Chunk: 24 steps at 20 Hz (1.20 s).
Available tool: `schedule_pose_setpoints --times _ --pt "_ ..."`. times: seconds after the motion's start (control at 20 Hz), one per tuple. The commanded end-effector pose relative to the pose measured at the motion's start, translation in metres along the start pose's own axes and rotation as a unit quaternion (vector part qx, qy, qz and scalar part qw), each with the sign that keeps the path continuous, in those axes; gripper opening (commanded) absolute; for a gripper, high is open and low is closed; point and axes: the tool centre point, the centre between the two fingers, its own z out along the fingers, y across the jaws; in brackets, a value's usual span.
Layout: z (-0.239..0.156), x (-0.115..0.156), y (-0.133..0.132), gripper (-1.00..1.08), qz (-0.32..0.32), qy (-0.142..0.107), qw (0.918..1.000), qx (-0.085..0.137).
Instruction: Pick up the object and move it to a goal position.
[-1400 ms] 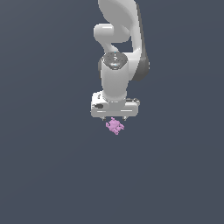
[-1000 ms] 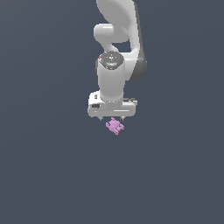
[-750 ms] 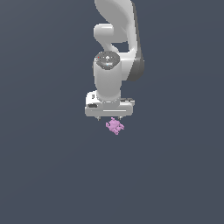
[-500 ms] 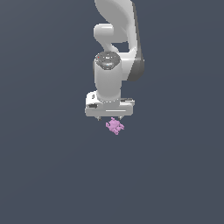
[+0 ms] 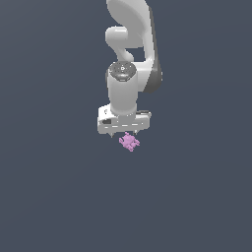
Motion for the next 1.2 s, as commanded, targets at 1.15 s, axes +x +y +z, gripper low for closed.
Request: schedule_pose_setpoints --times 1.15 --pt "0.061 -0.028 -0.027 1.00 -0.310 0.004 0.9508 -0.001"
